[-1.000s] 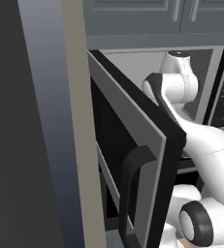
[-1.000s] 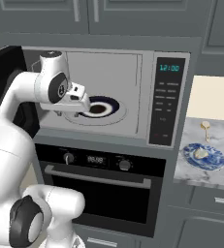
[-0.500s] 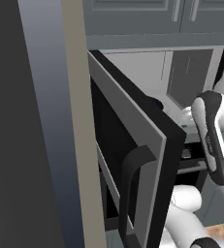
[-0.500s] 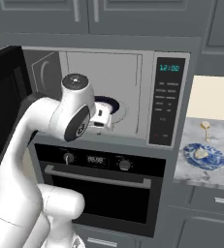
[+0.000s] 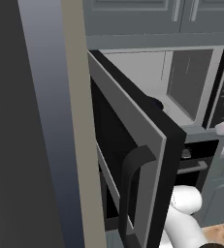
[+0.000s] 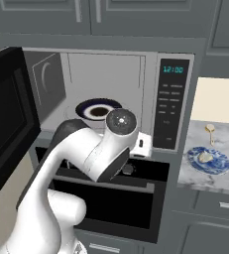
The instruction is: Pick the garlic from the counter and place it in the microwave.
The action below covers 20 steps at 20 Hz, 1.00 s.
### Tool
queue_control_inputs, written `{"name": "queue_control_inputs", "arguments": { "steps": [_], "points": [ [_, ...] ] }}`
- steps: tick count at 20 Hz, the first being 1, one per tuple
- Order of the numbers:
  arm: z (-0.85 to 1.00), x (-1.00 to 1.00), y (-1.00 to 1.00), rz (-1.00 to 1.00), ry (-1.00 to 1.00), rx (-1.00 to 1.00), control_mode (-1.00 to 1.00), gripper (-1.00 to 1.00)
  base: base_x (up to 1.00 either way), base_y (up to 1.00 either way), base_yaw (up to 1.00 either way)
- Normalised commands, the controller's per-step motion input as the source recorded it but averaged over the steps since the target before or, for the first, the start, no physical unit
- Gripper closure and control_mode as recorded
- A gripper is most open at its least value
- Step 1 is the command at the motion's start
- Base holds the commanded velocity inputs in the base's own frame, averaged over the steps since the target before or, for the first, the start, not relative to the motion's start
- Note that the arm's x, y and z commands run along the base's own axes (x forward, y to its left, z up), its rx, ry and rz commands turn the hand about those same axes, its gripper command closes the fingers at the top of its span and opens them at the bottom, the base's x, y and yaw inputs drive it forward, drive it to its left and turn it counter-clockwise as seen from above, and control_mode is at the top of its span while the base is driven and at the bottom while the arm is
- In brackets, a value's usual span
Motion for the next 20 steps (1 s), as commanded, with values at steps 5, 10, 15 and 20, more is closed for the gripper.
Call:
{"name": "queue_control_inputs", "arguments": {
  "steps": [5, 10, 15, 20],
  "points": [
    [0.0, -0.02, -1.0, -0.2, 0.01, 0.09, -1.0, -1.0, 0.0, 0.0, 0.0],
    [-0.08, -0.18, -1.0, 0.3, -0.13, 0.11, -1.0, -1.0, 0.0, 0.0, 0.0],
    [-0.22, -0.02, -0.98, 0.49, -0.22, 0.0, -1.0, -1.0, 0.0, 0.0, 0.0],
    [-0.41, 0.57, -0.81, 0.4, -0.21, 0.0, -1.0, -1.0, 0.0, 0.0, 0.0]
  ]
}}
